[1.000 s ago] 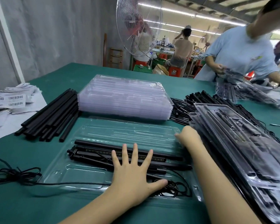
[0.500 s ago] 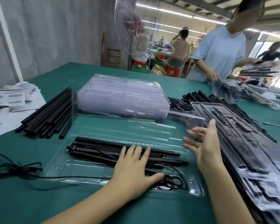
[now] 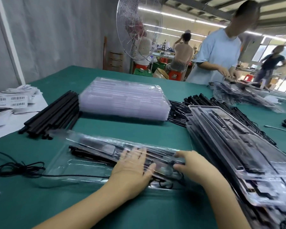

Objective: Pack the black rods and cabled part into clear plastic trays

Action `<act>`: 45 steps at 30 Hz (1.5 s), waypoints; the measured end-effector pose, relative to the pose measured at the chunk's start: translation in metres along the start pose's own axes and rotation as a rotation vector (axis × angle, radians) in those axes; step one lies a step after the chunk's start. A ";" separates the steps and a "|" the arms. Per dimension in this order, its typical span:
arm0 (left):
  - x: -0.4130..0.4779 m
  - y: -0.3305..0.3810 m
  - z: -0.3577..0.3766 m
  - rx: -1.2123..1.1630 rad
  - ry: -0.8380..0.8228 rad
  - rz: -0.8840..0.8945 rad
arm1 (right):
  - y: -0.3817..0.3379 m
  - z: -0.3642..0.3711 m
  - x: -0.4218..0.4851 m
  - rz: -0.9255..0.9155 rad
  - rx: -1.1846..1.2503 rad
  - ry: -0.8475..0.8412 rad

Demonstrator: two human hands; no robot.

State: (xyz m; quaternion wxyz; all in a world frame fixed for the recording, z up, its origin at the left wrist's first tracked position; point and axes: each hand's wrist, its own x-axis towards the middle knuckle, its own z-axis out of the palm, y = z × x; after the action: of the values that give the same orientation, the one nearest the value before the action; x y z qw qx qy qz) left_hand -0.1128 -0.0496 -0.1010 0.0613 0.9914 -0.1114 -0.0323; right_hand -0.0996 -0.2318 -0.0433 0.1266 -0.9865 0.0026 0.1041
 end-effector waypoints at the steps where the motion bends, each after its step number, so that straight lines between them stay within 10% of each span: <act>1: -0.002 -0.001 0.001 -0.016 0.010 0.024 | 0.004 0.003 0.001 0.001 0.014 -0.007; 18: -0.086 -0.060 -0.018 0.193 0.325 0.617 | 0.007 0.029 -0.014 -0.026 -0.036 0.082; 22: -0.103 -0.054 -0.033 -0.144 0.442 0.789 | -0.001 0.047 -0.023 -0.015 -0.235 0.174; 29: -0.047 -0.065 -0.032 0.007 0.029 0.058 | -0.002 0.056 -0.028 -0.007 -0.189 0.230; 38: -0.035 -0.075 -0.006 -0.020 0.001 -0.002 | 0.009 0.050 -0.029 0.223 -0.052 0.364; 45: -0.037 -0.075 -0.005 -0.023 0.036 -0.023 | 0.031 0.030 -0.019 0.177 0.950 0.162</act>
State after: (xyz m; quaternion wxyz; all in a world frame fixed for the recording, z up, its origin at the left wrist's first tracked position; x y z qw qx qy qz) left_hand -0.1319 0.0319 -0.1035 0.0744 0.9922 -0.0983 -0.0164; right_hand -0.1254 -0.2543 -0.0752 0.5526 -0.8207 0.1435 0.0246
